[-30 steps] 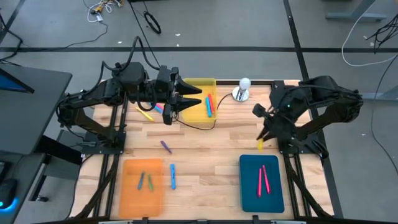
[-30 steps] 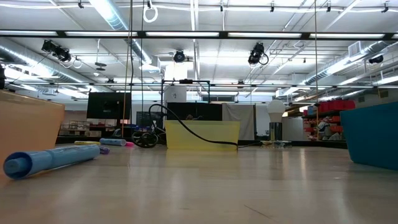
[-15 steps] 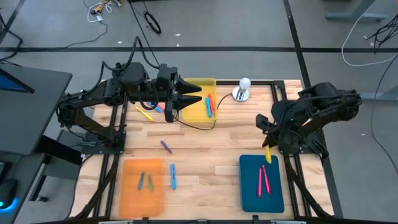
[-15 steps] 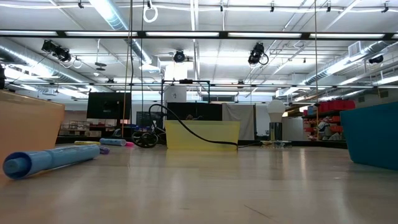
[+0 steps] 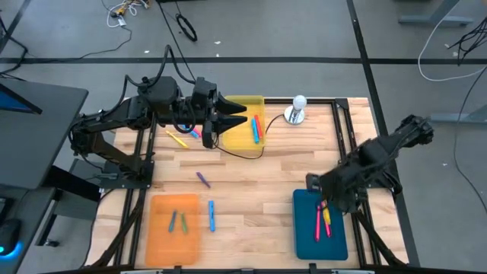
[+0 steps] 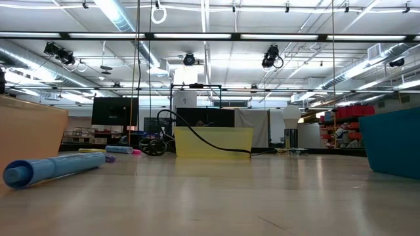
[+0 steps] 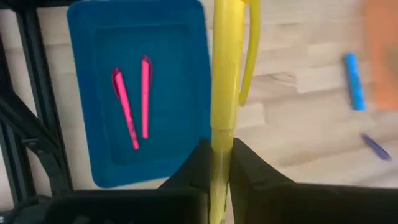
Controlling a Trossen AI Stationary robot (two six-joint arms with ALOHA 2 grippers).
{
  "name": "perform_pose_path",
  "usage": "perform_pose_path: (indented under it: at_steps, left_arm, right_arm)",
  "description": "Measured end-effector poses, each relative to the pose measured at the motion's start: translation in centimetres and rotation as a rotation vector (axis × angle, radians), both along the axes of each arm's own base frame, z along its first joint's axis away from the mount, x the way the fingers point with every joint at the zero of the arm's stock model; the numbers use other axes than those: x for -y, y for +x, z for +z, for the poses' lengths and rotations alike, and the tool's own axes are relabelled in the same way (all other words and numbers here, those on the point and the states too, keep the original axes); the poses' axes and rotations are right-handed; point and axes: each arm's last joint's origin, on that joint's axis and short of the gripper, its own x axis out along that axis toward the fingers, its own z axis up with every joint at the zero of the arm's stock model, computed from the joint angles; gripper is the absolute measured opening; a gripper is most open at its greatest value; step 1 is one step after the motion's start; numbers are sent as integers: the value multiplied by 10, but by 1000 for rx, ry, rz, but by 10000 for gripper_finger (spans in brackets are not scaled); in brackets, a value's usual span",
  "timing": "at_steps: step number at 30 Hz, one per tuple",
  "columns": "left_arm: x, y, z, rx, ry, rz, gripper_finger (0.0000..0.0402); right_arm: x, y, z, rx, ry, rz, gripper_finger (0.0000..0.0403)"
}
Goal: Pick & Place Markers
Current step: Put the bottom yellow highlighter pen into the blue bin
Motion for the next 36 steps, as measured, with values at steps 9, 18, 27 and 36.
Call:
perform_pose_path:
  at_steps: [9,18,27,36]
  left_arm:
    - [0,0,0,0,1,-7,179]
    - [0,0,-1,-13,1,-7,179]
    - [0,0,-4,-38,0,-8,179]
    - [0,0,-4,-37,-25,-9,179]
  right_arm:
    - [-26,-3,-57,-45,-67,38,18]
    - [-44,-11,-103,-76,-59,37,18]
    - [-64,-8,-151,-119,-58,28,18]
    - [-70,4,-204,-181,-124,41,18]
